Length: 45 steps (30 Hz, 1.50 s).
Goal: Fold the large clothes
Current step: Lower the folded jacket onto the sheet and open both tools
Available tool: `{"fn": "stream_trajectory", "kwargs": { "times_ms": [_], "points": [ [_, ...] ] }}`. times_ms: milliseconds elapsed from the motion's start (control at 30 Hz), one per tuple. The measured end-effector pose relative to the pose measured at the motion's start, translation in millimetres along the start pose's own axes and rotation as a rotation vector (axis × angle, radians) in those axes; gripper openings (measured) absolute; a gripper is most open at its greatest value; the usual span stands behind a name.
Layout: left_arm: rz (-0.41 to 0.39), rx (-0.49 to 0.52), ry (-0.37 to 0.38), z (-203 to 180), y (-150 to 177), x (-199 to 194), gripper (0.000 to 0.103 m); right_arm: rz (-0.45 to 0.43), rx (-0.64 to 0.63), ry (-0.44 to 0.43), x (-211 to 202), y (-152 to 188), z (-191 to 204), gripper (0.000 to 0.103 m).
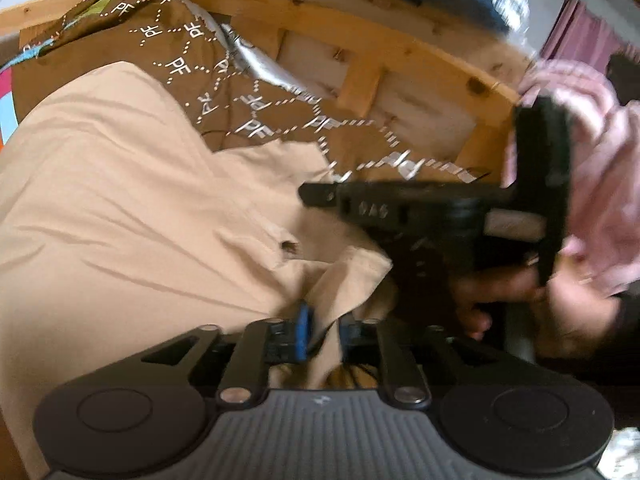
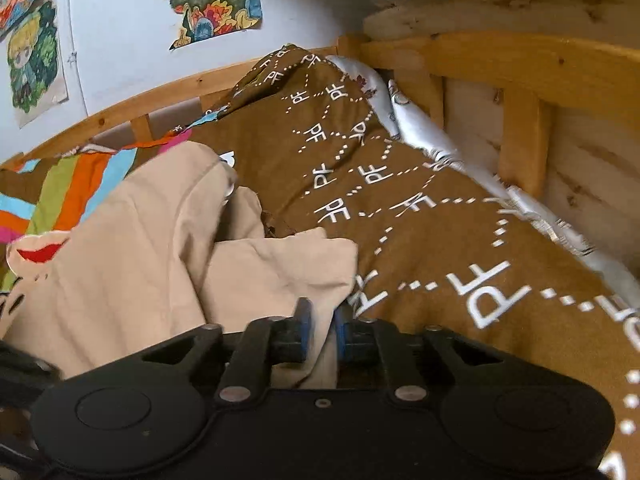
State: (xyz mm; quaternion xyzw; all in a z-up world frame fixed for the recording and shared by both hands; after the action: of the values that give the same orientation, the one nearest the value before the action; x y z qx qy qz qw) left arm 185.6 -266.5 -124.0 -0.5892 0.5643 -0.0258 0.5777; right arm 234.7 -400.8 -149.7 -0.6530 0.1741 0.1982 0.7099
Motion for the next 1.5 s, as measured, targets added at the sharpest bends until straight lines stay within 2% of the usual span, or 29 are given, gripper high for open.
{"fn": "stream_trajectory", "kwargs": {
  "times_ms": [33, 100, 167, 200, 267, 333, 433, 467, 500, 533, 600, 667, 767, 900, 1000, 1133, 1200, 1300, 1433, 1500],
  "points": [
    [-0.008, -0.027, 0.038, -0.1, -2.3, -11.6, 0.038, -0.001, -0.012, 0.009, -4.1, -0.2, 0.2, 0.017],
    [-0.035, -0.093, 0.112, 3.3, -6.6, -35.5, 0.052, -0.011, -0.011, 0.037, -14.9, -2.9, -1.4, 0.021],
    [-0.078, -0.151, 0.147, 13.1, -10.7, -64.1, 0.052, -0.053, -0.021, 0.084, -29.4, -12.2, -1.3, 0.024],
    [-0.095, -0.168, 0.137, 18.9, -12.5, -74.8, 0.052, -0.081, -0.043, 0.106, -37.0, -18.9, 1.0, 0.025],
    [-0.142, -0.216, 0.073, 37.5, -13.1, -99.3, 0.053, -0.131, -0.093, 0.1, -44.9, -35.2, 13.1, 0.026],
    [-0.169, -0.285, -0.04, 63.8, -11.5, -113.4, 0.056, -0.147, -0.142, 0.048, -38.6, -53.3, 35.2, 0.029],
    [-0.131, -0.362, -0.194, 101.7, -0.3, -113.0, 0.056, -0.132, -0.218, -0.067, -10.5, -76.0, 80.5, 0.03],
    [-0.113, -0.388, -0.224, 110.6, 3.5, -110.4, 0.056, -0.128, -0.244, -0.113, 1.0, -82.6, 97.3, 0.03],
    [-0.096, -0.418, -0.237, 118.8, 9.0, -107.4, 0.058, -0.127, -0.276, -0.145, 12.0, -88.2, 112.8, 0.03],
    [-0.094, -0.45, -0.215, 124.6, 14.0, -104.4, 0.066, -0.13, -0.322, -0.171, 24.2, -93.3, 129.6, 0.03],
    [-0.105, -0.497, -0.188, 131.3, 20.1, -101.1, 0.071, -0.128, -0.402, -0.201, 43.8, -96.9, 153.8, 0.03],
    [-0.101, -0.489, -0.171, 133.0, 22.8, -96.5, 0.071, -0.102, -0.461, -0.204, 59.0, -93.9, 169.4, 0.029],
    [-0.096, -0.448, -0.18, 135.1, 24.2, -94.7, 0.071, -0.007, -0.515, -0.143, 86.6, -73.1, 168.4, 0.029],
    [-0.102, -0.409, -0.204, 132.4, 25.0, -80.9, 0.069, 0.069, -0.369, -0.157, 115.4, -55.8, 148.6, 0.029],
    [-0.104, -0.371, -0.234, 129.0, 23.3, -74.1, 0.069, 0.057, -0.332, -0.138, 125.9, -43.7, 143.5, 0.028],
    [-0.12, -0.35, -0.234, 126.6, 24.9, -76.3, 0.069, 0.015, -0.316, -0.141, 109.6, -45.5, 139.3, 0.03],
    [-0.139, -0.376, -0.209, 129.4, 28.7, -84.0, 0.07, -0.021, -0.271, -0.142, 85.2, -47.5, 132.0, 0.031],
    [-0.122, -0.426, -0.163, 129.2, 33.3, -94.0, 0.071, -0.045, -0.211, -0.132, 44.9, -42.6, 120.2, 0.033],
    [-0.095, -0.462, -0.142, 126.0, 41.6, -108.6, 0.071, -0.025, -0.161, -0.105, -9.7, -13.3, 110.4, 0.039],
    [-0.081, -0.467, -0.146, 127.2, 47.8, -106.3, 0.074, -0.019, -0.163, -0.053, -25.6, 5.8, 107.8, 0.043]
  ]
}}
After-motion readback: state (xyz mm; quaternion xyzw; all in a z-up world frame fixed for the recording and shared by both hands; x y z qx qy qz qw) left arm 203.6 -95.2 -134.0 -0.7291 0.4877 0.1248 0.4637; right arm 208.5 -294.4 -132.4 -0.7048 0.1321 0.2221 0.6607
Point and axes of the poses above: each gripper's, at about its wrist camera, not at the fingertips, and x roughly the way its jaws point, z to its left, y to its underside, the point moved 7 cm from there along x, roughly the way its jaws point, and after that the axes turned 1 degree about y, right-handed, at the moved point
